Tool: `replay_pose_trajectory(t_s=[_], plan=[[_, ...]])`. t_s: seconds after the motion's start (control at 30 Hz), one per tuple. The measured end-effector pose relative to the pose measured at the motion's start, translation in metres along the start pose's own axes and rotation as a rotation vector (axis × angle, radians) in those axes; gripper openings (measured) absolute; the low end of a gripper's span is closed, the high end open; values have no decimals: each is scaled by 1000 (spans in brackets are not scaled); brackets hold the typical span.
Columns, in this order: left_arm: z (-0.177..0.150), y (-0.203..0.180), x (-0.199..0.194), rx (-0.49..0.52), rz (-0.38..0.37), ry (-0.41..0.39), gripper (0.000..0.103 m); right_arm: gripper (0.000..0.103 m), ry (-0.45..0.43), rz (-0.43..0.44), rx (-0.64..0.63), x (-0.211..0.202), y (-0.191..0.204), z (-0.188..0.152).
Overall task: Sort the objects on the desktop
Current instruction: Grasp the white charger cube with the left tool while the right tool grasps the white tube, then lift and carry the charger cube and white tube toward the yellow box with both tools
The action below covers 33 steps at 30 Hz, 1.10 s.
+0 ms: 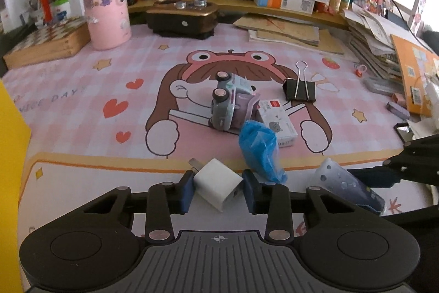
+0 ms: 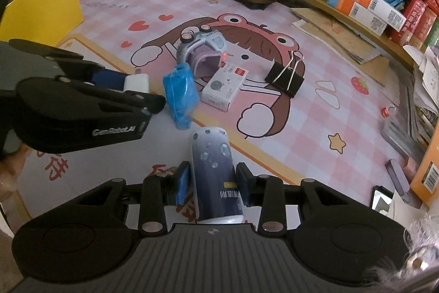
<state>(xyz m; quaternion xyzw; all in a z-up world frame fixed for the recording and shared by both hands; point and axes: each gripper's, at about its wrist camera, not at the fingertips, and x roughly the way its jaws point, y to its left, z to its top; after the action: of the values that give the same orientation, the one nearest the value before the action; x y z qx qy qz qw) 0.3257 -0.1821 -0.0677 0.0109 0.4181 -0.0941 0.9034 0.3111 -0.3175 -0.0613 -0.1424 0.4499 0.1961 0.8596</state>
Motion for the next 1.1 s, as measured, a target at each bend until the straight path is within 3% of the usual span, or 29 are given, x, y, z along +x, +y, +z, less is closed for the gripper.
replay_pose_trajectory(t_s=[0.2, 0.5, 0.77, 1.1], plan=[[1, 15, -30, -86, -77, -77, 35, 30, -21, 37, 67, -4, -5, 0], [13, 32, -79, -127, -114, -211, 35, 30, -130, 53, 163, -34, -2, 17], [2, 52, -112, -139, -133, -252, 35, 30, -225, 81, 146, -64, 23, 30], [-22, 80, -141, -112, -179, -266, 35, 30, -217, 101, 139, -68, 73, 32]])
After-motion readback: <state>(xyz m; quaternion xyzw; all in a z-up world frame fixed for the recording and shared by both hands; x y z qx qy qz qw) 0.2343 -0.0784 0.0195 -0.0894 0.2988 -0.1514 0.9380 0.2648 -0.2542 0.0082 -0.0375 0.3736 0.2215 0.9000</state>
